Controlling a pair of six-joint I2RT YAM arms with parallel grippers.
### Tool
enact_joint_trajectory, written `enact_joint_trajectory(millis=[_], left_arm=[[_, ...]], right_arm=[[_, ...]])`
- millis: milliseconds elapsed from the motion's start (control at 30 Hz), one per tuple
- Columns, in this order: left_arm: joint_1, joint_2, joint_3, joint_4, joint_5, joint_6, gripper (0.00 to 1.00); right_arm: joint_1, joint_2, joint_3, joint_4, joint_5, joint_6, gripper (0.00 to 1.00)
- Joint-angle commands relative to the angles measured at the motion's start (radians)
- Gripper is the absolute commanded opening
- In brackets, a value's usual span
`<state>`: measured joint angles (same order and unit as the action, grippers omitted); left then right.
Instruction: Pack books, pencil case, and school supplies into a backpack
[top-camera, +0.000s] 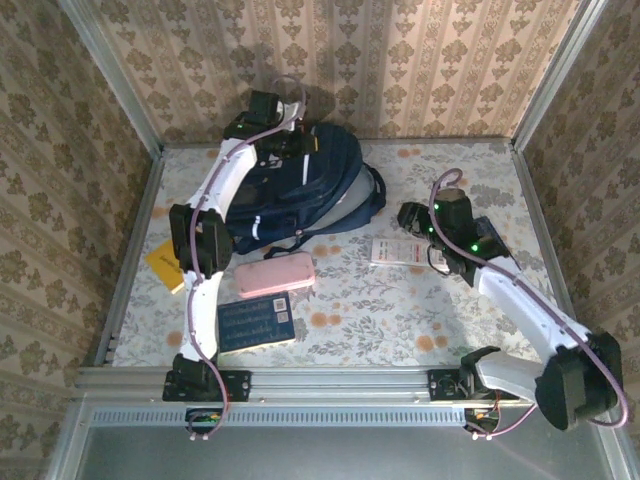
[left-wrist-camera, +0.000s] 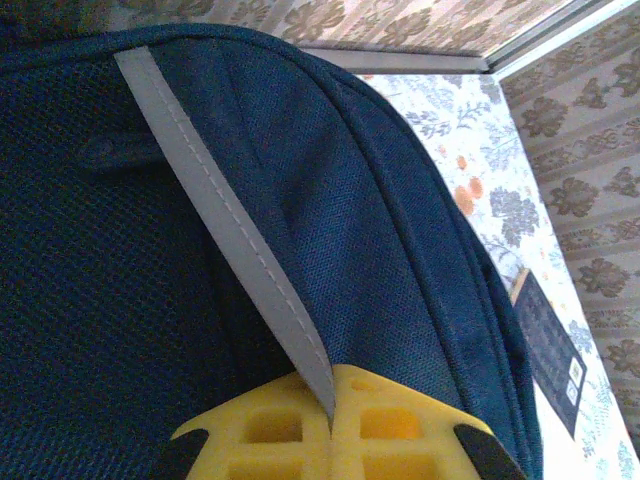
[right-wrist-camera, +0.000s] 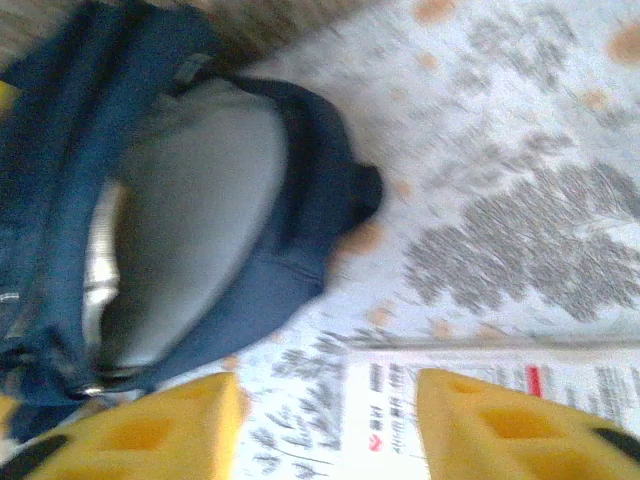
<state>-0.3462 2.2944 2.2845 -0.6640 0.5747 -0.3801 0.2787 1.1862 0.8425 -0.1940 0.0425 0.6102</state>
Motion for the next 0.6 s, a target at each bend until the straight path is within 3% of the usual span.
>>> enact_joint_trajectory(millis=[0, 100, 200, 367, 567], left_arm=[[-0.002, 0.005, 0.019, -0.005, -0.010, -0.003, 0.13], [-0.009, -0.018, -0.014, 0.005, -0.008, -0.057, 0.38], [-0.018, -0.124, -0.158, 0.103, -0.029, -0.115, 0.49], [-0.043, -0.304, -0.382, 0.206, -0.070, -0.165, 0.55], [-0.104, -0.449, -0.578, 0.279, -0.081, -0.195, 0.57]], right_arm=[[-0.055, 0.130, 0.026, -0.121, -0.062, 0.016, 0.36], [-0.067, 0.247, 0.061, -0.134, -0.011, -0.047, 0.17], [-0.088, 0.334, 0.106, -0.157, 0.042, -0.082, 0.10], [-0.105, 0.459, 0.176, -0.228, 0.119, -0.090, 0.12], [-0.095, 0.500, 0.131, -0.212, 0.101, -0.047, 0.15]])
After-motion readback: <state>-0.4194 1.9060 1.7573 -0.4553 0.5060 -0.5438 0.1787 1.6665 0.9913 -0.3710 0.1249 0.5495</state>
